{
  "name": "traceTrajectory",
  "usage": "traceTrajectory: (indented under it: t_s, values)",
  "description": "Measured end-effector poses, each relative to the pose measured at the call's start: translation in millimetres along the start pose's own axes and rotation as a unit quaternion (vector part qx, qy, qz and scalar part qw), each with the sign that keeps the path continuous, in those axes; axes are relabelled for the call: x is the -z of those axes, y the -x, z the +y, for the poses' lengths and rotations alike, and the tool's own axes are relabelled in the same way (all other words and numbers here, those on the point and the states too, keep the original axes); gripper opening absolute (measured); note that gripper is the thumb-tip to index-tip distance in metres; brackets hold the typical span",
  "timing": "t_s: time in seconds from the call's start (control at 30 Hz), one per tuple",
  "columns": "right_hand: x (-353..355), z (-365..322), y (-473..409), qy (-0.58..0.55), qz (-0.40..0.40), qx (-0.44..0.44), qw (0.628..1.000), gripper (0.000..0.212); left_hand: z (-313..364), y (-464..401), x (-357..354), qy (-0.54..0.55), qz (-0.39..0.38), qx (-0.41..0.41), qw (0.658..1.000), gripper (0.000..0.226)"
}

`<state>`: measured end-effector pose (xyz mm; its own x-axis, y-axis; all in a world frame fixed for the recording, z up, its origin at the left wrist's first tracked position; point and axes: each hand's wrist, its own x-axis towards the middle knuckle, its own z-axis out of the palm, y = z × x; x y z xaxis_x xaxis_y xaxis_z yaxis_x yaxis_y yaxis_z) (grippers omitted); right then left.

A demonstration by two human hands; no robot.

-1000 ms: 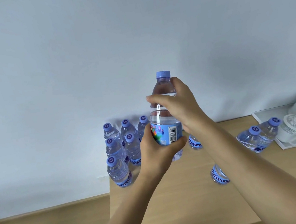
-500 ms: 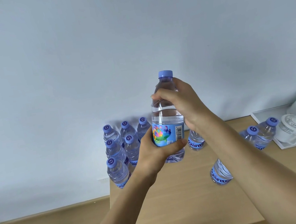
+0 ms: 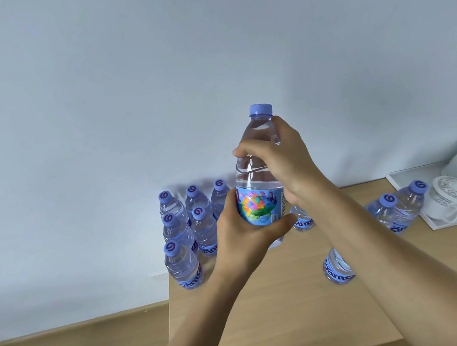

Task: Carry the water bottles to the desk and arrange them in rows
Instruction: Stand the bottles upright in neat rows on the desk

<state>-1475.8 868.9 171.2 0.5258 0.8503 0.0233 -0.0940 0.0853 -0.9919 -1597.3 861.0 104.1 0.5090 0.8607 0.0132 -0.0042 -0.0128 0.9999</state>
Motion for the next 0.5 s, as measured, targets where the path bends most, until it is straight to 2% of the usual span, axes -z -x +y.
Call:
traceTrajectory:
  t_s: [0.3, 0.4, 0.5]
  values:
    - [11.1, -3.3, -5.0, -0.062, -0.085, -0.021, 0.994, 0.023, 4.9, -1.5, 9.5, 0.109, -0.100, 0.055, 0.988, 0.056]
    - [12.0, -4.3, -4.7, -0.062, -0.106, -0.032, 0.992, 0.030, 4.4, -2.3, 11.2, 0.106, -0.095, 0.051, 0.989, 0.055]
    - [10.4, -4.6, -1.2, -0.017, -0.071, -0.029, 0.997, 0.037, 3.0, -1.0, 9.0, 0.092, -0.063, 0.046, 0.993, 0.054]
